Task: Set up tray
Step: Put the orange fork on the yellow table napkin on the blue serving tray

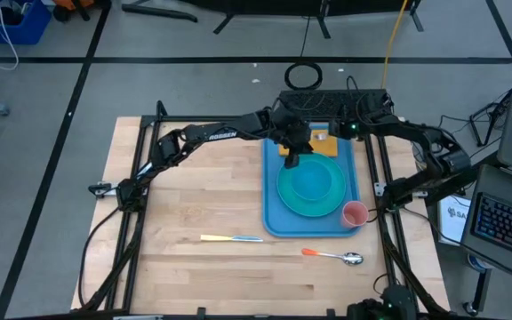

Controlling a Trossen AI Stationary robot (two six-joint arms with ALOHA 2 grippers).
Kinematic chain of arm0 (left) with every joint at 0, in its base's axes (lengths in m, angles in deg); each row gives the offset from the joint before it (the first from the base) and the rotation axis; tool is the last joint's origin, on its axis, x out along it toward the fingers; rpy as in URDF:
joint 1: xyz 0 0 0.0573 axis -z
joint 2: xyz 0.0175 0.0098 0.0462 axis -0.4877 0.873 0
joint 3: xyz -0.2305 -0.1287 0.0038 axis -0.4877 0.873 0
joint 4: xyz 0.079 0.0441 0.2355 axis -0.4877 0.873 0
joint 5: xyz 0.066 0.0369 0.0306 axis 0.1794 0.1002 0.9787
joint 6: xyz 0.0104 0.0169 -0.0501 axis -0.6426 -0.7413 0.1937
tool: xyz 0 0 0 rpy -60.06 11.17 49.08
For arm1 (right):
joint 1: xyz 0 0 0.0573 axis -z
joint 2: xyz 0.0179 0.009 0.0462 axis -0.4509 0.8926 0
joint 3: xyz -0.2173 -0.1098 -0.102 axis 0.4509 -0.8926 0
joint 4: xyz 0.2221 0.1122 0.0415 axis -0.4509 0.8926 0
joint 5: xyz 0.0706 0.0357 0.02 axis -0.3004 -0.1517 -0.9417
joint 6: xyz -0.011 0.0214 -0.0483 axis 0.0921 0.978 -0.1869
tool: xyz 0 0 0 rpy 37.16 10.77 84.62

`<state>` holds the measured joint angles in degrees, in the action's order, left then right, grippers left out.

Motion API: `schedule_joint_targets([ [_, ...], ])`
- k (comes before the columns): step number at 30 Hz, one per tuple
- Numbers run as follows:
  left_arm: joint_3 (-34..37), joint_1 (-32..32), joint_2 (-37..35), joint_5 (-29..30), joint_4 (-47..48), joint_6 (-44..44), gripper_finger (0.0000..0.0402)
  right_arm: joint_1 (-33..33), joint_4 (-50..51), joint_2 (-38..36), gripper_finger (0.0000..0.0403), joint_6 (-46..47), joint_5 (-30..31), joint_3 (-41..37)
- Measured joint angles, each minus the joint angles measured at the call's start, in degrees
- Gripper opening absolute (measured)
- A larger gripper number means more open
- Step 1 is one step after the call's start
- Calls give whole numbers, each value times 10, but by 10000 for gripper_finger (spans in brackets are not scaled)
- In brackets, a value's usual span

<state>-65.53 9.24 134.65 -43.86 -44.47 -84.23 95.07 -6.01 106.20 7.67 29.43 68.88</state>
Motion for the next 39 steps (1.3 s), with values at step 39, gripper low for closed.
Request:
schedule_joint_targets([
  [39, 0, 0, 1, -1, -4, 9, 58, 11, -19, -23, 0, 38, 5, -2],
])
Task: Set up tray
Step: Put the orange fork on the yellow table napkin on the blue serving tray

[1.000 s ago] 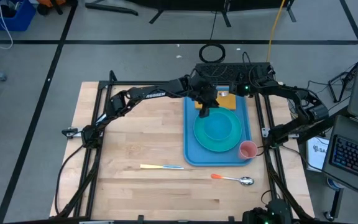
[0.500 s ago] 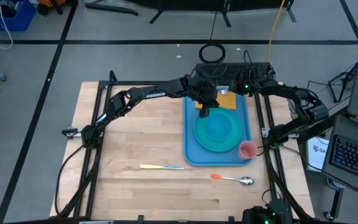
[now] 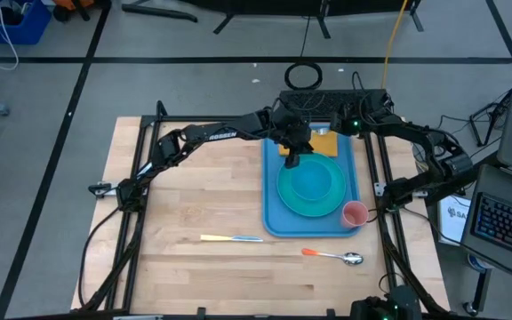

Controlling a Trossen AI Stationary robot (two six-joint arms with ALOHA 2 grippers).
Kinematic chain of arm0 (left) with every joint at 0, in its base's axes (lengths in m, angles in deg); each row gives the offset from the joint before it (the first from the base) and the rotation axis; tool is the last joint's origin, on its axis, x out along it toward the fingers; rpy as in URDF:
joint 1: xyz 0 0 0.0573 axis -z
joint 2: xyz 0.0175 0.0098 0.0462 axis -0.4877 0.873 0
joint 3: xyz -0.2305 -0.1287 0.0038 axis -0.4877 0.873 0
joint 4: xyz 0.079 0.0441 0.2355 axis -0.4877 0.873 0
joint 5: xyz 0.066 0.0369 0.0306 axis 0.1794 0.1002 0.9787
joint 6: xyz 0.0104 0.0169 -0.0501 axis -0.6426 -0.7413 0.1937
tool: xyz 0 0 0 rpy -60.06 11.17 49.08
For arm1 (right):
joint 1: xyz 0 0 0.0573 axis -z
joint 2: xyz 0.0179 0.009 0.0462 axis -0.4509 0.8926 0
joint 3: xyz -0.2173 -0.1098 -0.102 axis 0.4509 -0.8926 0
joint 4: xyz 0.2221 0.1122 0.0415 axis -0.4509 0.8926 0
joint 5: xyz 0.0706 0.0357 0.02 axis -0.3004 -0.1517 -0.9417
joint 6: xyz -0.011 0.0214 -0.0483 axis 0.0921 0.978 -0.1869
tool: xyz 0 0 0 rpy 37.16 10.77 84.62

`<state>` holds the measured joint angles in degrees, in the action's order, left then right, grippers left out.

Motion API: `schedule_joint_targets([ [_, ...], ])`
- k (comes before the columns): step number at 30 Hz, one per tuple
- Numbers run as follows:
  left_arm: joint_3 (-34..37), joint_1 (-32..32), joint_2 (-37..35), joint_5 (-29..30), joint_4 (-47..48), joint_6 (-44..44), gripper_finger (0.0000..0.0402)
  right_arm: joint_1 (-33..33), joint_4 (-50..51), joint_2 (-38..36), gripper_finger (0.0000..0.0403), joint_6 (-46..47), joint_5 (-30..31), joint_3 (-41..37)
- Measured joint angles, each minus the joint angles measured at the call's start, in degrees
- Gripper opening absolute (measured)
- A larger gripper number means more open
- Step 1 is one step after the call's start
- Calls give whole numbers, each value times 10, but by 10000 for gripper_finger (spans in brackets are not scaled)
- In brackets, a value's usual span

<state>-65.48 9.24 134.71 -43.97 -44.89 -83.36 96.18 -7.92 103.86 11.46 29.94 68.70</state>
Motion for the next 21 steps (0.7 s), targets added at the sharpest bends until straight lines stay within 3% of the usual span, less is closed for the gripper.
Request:
schedule_joint_targets([
  [4, 0, 0, 0, -1, -2, 1, 58, 0, 11, 0, 0, -15, 33, 0],
  [21, 0, 0, 0, -1, -4, 4, 58, 0, 45, 0, 0, -40, 51, 0],
])
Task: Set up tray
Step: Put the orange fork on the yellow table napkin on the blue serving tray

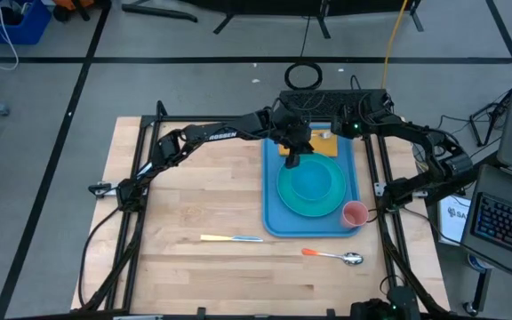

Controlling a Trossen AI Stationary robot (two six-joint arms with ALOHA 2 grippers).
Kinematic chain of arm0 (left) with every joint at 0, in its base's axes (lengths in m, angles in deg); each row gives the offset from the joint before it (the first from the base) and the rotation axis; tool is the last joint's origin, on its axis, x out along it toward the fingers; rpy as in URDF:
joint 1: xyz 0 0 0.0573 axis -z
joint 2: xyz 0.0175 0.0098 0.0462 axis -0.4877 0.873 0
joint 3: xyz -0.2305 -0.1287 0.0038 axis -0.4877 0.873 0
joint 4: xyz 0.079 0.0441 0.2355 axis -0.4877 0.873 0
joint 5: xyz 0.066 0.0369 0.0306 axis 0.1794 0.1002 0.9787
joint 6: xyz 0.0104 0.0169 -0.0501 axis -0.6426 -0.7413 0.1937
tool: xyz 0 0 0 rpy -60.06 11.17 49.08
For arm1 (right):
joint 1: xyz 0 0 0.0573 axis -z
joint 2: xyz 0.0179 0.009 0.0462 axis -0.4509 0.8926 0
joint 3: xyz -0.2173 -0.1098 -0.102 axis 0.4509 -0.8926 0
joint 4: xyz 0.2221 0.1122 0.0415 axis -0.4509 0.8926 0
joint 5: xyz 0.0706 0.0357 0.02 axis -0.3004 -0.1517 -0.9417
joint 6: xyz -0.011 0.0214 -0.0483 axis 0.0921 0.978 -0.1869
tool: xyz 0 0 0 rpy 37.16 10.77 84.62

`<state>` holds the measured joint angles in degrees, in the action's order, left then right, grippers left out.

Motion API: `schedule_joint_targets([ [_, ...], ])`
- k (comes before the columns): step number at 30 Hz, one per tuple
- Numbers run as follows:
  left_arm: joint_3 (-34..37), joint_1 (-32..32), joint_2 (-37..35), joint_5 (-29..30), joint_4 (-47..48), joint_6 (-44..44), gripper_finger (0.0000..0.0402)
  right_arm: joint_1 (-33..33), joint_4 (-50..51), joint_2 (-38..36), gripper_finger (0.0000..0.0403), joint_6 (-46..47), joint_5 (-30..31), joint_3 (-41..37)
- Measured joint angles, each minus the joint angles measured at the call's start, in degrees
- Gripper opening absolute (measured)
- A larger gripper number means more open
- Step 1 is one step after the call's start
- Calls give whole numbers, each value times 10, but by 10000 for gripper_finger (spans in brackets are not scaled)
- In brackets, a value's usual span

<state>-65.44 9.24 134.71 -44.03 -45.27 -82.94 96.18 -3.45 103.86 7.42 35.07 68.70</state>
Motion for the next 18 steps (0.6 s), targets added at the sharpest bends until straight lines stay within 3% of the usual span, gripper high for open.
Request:
schedule_joint_targets([
  [7, 0, 0, 0, 0, 0, 0, 58, -1, 4, 0, 4, -2, 0, 0],
  [18, 0, 0, 0, 0, 0, 0, 58, -1, 4, 0, 42, -3, 1, 0],
])
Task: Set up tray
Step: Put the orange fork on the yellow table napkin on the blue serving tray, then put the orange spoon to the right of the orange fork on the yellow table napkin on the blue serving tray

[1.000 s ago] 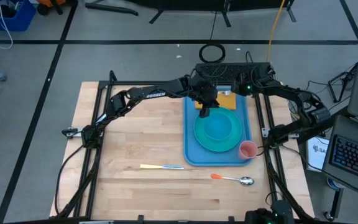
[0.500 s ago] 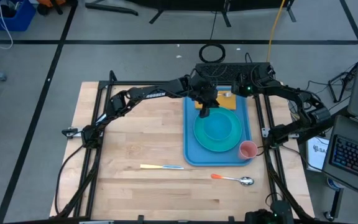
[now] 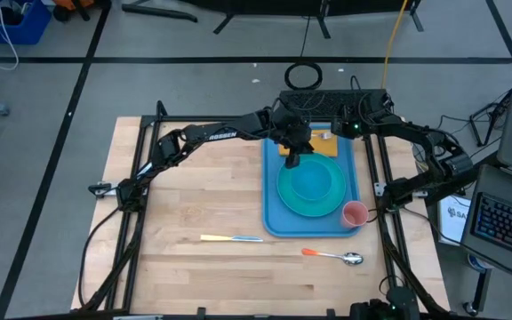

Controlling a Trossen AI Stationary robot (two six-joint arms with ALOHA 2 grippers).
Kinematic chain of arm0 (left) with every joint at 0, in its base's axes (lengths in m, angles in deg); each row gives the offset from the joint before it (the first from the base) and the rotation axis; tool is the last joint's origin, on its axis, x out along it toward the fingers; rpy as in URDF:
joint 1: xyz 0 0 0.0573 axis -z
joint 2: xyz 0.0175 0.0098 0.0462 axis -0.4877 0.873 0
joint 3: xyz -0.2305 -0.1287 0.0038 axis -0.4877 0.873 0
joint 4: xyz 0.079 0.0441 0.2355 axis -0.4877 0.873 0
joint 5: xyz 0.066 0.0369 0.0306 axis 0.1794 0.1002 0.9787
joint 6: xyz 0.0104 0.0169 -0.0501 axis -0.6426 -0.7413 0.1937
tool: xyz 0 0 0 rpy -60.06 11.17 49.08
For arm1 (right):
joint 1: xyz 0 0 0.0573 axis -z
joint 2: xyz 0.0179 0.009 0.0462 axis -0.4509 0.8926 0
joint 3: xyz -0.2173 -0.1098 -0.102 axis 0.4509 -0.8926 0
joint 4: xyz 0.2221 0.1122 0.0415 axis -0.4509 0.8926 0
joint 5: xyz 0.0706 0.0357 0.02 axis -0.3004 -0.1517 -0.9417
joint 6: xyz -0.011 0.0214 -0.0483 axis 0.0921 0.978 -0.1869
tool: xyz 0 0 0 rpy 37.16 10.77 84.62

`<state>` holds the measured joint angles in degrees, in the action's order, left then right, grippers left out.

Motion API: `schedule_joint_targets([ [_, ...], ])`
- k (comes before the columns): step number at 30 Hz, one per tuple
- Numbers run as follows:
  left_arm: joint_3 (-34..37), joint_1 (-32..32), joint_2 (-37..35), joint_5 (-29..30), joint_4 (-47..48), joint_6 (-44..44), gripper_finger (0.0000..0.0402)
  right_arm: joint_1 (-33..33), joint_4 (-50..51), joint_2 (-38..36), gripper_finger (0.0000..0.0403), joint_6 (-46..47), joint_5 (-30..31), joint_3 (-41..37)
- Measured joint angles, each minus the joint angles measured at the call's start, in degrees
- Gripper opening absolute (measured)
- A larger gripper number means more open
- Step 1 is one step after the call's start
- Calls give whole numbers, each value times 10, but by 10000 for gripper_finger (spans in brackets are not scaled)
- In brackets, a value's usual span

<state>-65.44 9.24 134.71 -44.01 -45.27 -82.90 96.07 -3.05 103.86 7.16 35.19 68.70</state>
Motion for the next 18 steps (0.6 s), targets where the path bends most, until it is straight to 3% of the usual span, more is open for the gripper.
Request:
schedule_joint_targets([
  [18, 0, 0, 0, 1, 0, 0, 58, 0, -7, 0, 134, -4, -31, 0],
])
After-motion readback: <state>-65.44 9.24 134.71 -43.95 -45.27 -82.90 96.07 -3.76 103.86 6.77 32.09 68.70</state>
